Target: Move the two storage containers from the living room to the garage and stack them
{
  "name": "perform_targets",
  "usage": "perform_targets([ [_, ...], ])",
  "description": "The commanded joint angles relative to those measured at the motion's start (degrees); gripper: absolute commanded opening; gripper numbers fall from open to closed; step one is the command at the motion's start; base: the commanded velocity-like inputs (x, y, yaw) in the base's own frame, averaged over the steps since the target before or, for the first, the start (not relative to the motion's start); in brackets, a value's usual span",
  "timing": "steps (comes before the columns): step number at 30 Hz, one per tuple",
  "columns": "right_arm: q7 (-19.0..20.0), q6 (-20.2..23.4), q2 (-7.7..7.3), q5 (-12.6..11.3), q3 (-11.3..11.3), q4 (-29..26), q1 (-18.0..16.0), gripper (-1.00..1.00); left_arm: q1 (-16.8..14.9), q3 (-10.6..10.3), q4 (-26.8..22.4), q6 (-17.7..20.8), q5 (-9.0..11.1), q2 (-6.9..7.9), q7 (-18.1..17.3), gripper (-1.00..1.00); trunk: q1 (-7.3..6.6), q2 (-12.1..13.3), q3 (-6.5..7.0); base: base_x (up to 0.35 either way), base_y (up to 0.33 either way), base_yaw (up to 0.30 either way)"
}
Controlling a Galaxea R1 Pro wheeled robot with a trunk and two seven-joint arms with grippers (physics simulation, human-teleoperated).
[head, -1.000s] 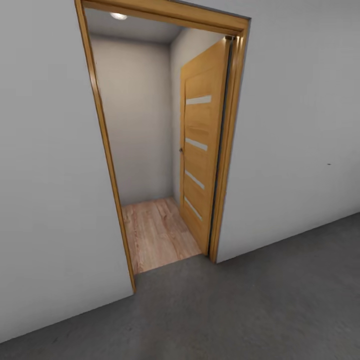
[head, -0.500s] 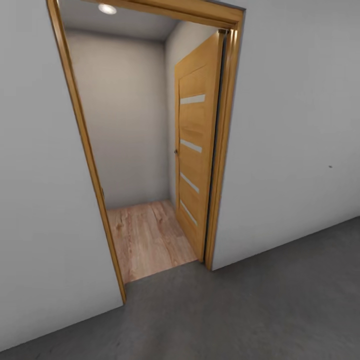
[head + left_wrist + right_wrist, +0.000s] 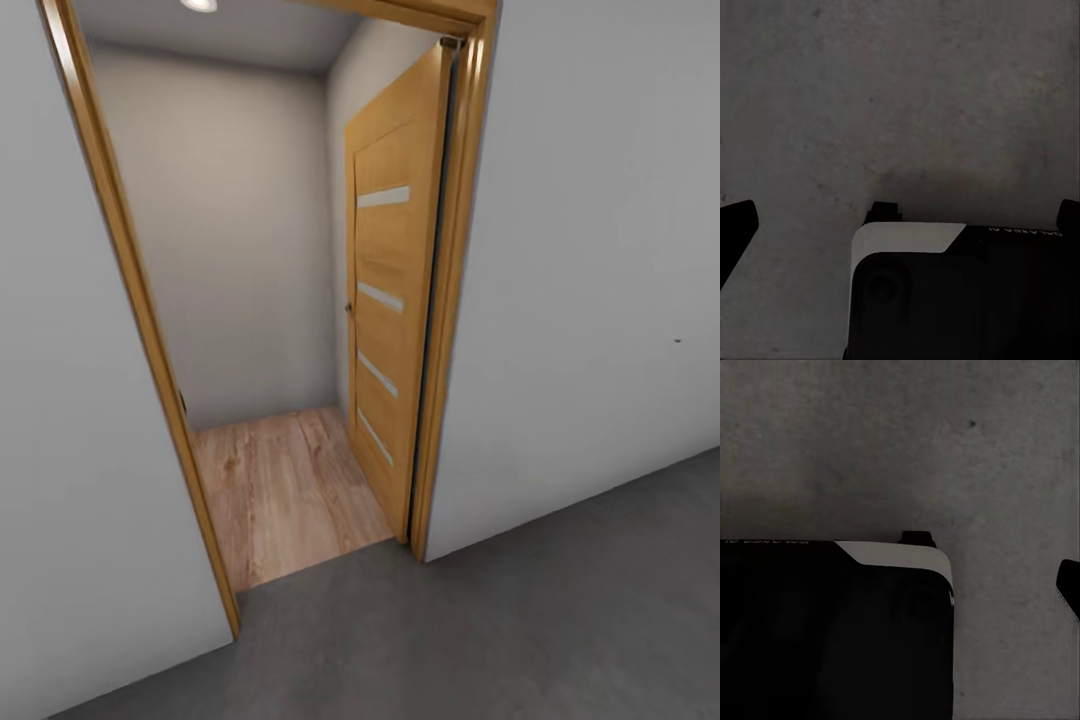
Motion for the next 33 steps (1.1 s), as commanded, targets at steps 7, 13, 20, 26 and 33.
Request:
perform_targets([
  [7, -0.04, -0.38, 0.08, -0.58, 0.48, 0.17, -0.05, 1.00, -0.04, 0.03, -0.04, 0.21, 0.21, 0.09, 0.16, 1.00, 0.05, -0.09, -0.11, 0.322, 0.000, 0.000],
  [13, -0.04, -0.39, 0.05, -0.72, 0.48, 0.17, -0.06, 1.00, -0.04, 0.03, -0.04, 0.21, 0.20, 0.09, 0.16, 1.00, 0.05, -0.09, -0.11, 0.322, 0.000, 0.000],
  [20, -0.04, -0.42, 0.03, -0.77, 0.48, 0.17, -0.05, 1.00, -0.04, 0.03, -0.04, 0.21, 0.21, 0.09, 0.16, 1.00, 0.05, -0.09, -0.11, 0.322, 0.000, 0.000],
  [26, -0.04, -0.52, 0.03, -0.43, 0.48, 0.17, -0.07, 1.00, -0.04, 0.03, -0.04, 0.21, 0.21, 0.09, 0.16, 1.00, 0.05, -0.09, -0.11, 0.322, 0.000, 0.000],
  [33, -0.04, -0.56, 0.03, -0.79, 0.48, 0.17, -0.08, 1.00, -0.04, 0.03, -0.04, 0.21, 0.26, 0.10, 0.16, 1.00, 0.05, -0.09, -0.11, 0.322, 0.000, 0.000],
])
